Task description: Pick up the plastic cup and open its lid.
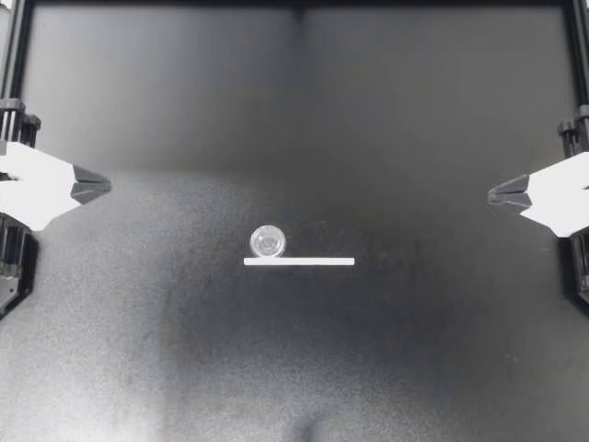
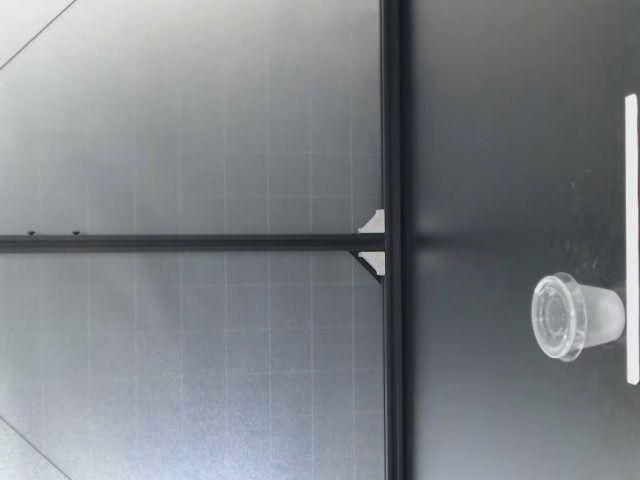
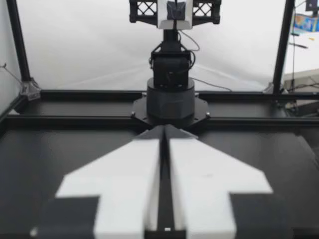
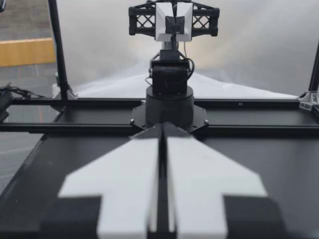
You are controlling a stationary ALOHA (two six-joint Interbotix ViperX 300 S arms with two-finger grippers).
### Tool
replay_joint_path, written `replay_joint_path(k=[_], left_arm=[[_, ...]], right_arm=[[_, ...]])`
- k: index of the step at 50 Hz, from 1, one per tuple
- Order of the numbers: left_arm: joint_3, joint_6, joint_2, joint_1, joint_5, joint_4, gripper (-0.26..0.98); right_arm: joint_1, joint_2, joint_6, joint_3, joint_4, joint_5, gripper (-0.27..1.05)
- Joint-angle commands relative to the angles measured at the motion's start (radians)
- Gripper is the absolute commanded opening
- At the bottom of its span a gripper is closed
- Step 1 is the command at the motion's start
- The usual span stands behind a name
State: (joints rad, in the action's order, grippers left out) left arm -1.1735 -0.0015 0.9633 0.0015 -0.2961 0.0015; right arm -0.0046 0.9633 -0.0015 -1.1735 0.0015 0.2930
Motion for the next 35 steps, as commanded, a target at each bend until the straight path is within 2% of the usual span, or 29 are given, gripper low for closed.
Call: replay_joint_path(k=[1, 15, 26, 35], left_arm=[[0.008, 0.005, -0.014, 0.008, -0.017, 0.000, -0.18], [-0.040, 0.006, -0.061, 0.011, -0.032, 0.000, -0.18], [-0.103, 0.005, -0.222, 0.034, -0.031, 0.000, -0.18], [-0.104, 0.003, -0.359, 0.037, -0.021, 0.000, -0.18]], right_arm=[[0.002, -0.006, 0.000, 0.011, -0.003, 0.012, -0.18], [0.002, -0.043, -0.002, -0.008, -0.003, 0.084, -0.20], [0.002, -0.196, -0.003, 0.003, -0.002, 0.115, -0.20], [-0.006, -0.342, 0.000, 0.032, 0.000, 0.118, -0.20]])
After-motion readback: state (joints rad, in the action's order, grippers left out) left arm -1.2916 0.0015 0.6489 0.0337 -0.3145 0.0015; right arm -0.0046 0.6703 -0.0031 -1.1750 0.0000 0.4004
